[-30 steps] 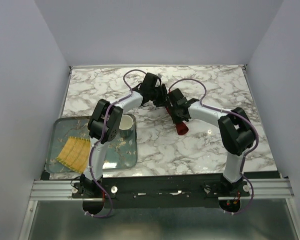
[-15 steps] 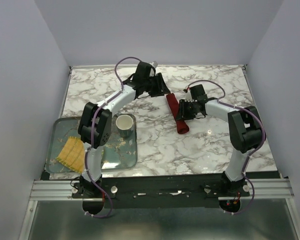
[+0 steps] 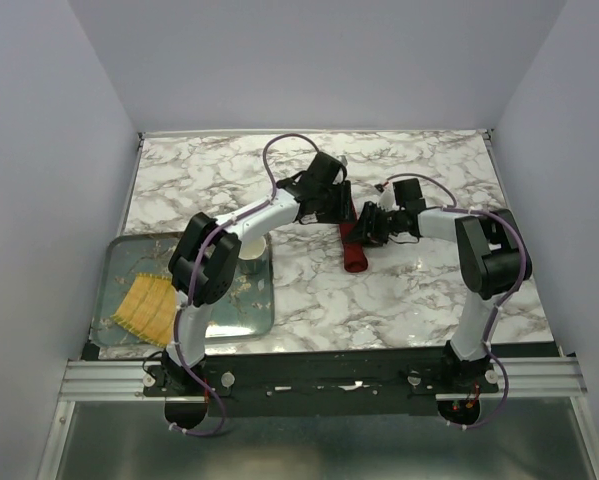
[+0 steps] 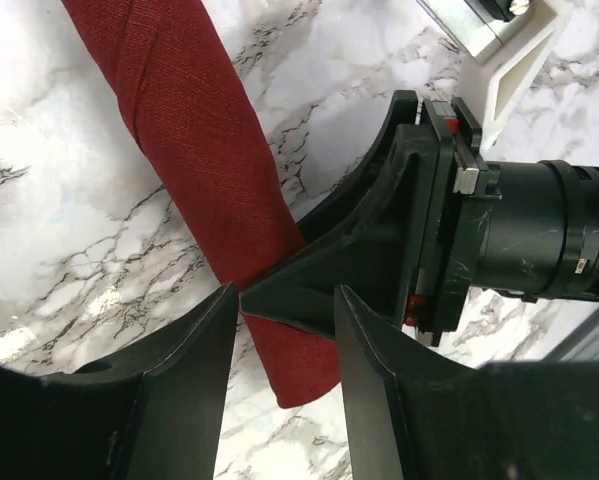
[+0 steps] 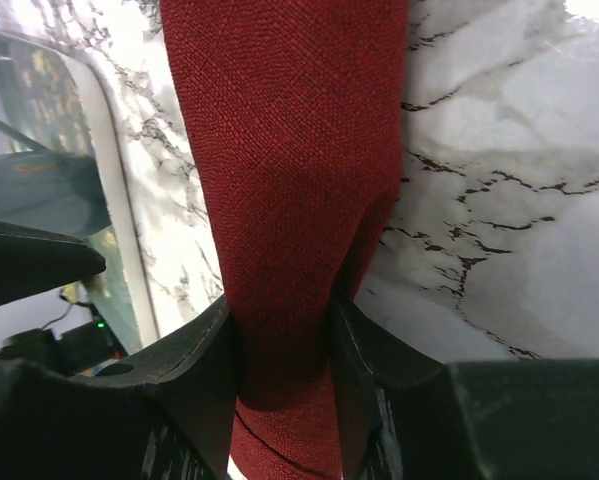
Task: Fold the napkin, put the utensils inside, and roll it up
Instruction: Roll the napkin with the utensil
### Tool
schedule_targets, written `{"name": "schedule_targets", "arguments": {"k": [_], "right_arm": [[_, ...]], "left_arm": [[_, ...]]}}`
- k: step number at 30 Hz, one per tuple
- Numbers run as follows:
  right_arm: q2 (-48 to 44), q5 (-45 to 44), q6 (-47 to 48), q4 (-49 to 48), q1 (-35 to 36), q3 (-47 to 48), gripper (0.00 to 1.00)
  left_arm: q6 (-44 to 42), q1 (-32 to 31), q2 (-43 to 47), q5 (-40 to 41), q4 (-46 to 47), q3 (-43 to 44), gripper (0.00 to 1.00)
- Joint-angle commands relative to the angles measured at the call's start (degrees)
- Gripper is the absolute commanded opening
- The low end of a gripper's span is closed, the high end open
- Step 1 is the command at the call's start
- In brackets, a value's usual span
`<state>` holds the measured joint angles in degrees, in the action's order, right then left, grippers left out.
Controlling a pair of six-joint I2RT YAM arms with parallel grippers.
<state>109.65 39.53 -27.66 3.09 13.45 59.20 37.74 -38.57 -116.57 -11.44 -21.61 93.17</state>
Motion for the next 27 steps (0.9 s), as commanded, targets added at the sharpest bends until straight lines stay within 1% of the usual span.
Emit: {"name": "schedule_targets", "arguments": {"k": [1,3,4,7,11,14,16,20,21,23,24,26,27], "right_arm": [[2.68,3.71,-2.40,-2.30,-1.32,-2.86,0.47],[2.85,4.50,-3.19,-2.65,-1.59,-3.65,0.47],[2.94,4.59,-3.28,-4.31,-1.85,-3.91,0.48],[2.77,3.98,-3.63,-4.85,-2.55,-4.88,0.51],[1.45,2.05,-2.23,-4.50,-3.17,-6.02,0.53],[0.13,0.55,-0.47,-3.36,-3.26,-5.85,0.54],[-0.74,-0.41,0.50,-0.38,-3.26,-5.06,0.54],[-3.03,-2.78,4.35,4.36,-3.17,-2.88,0.55],[-3.38,-3.92,5.06,6.81,-3.08,-2.34,0.56],[-5.04,-5.33,6.56,8.67,-2.99,-1.20,0.58],[-5.66,-7.43,7.00,10.86,-2.82,-0.67,0.61],[-7.42,-9.90,8.49,13.07,-1.85,0.21,0.63],[-7.86,-12.69,8.93,15.52,-1.33,1.61,0.64]], "left_arm": [[-0.04,-0.28,-2.17,8.36,-3.18,2.28,0.52],[0.49,-0.28,-2.25,10.12,-3.27,1.59,0.52],[0.93,-0.37,-2.08,10.82,-3.09,1.15,0.52],[0.85,-0.37,-1.90,11.00,-2.56,0.35,0.53],[0.94,-0.37,-3.04,8.29,-0.20,-0.09,0.53],[1.02,-0.37,-3.39,6.70,3.06,-1.41,0.49],[1.02,-0.37,-3.66,6.35,3.67,-1.41,0.46],[1.11,-0.37,-1.83,6.87,5.34,-3.16,0.47],[1.29,-0.37,-1.21,7.05,5.95,-4.56,0.47],[1.73,-0.19,0.11,7.05,7.10,-5.36,0.47],[1.90,-0.11,0.55,6.96,7.02,-5.62,0.47],[2.25,-0.02,1.87,6.61,7.46,-6.15,0.47],[2.43,0.07,2.40,6.35,7.46,-6.41,0.47]]}}
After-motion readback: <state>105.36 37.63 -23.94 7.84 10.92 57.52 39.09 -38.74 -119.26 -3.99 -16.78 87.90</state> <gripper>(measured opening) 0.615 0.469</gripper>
